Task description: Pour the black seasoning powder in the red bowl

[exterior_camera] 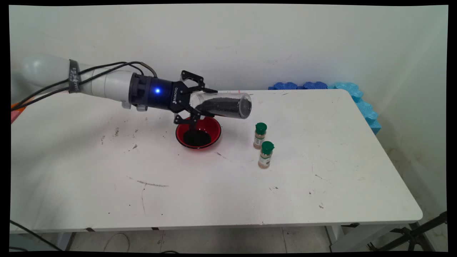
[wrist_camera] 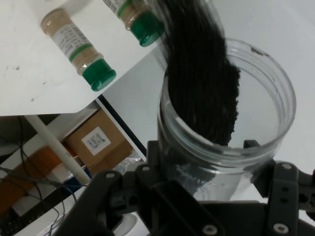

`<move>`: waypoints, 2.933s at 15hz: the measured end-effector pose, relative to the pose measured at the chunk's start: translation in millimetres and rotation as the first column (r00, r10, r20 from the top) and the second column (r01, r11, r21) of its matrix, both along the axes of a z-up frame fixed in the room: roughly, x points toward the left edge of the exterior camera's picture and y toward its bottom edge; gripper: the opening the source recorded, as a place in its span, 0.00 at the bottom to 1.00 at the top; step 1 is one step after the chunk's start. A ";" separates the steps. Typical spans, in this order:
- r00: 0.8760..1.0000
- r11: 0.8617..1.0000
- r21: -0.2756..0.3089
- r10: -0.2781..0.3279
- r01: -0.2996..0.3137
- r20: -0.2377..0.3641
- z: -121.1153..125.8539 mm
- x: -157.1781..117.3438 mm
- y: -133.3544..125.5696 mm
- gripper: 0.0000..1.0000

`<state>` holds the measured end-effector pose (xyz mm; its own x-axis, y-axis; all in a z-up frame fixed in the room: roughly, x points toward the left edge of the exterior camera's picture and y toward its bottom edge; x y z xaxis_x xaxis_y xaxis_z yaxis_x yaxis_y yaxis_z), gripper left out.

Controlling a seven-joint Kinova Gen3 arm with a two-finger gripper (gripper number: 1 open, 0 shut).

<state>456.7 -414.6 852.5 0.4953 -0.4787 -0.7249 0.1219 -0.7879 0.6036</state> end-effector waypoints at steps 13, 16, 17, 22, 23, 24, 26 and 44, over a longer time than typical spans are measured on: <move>0.999 1.000 0.008 0.024 -0.023 -0.022 -1.2 -6.0 -3.1 0.00; 1.000 1.000 -0.001 0.020 -0.020 -0.015 -2.1 -5.9 -3.8 0.00; 1.000 1.000 -0.008 0.017 -0.017 -0.009 -2.5 -5.7 -4.3 0.00; 1.000 0.999 -0.044 0.002 -0.002 0.017 -3.0 -4.1 -7.5 0.00; 1.000 0.999 -0.052 -0.001 0.003 0.023 -2.8 -3.8 -8.4 0.00; 1.000 0.998 -0.062 -0.006 0.008 0.030 -2.6 -3.5 -9.3 0.00; 0.999 0.996 -0.083 -0.019 0.023 0.046 -2.0 -3.0 -10.4 0.00; 0.954 0.913 -0.326 -0.167 0.245 0.250 7.3 1.8 -13.6 0.00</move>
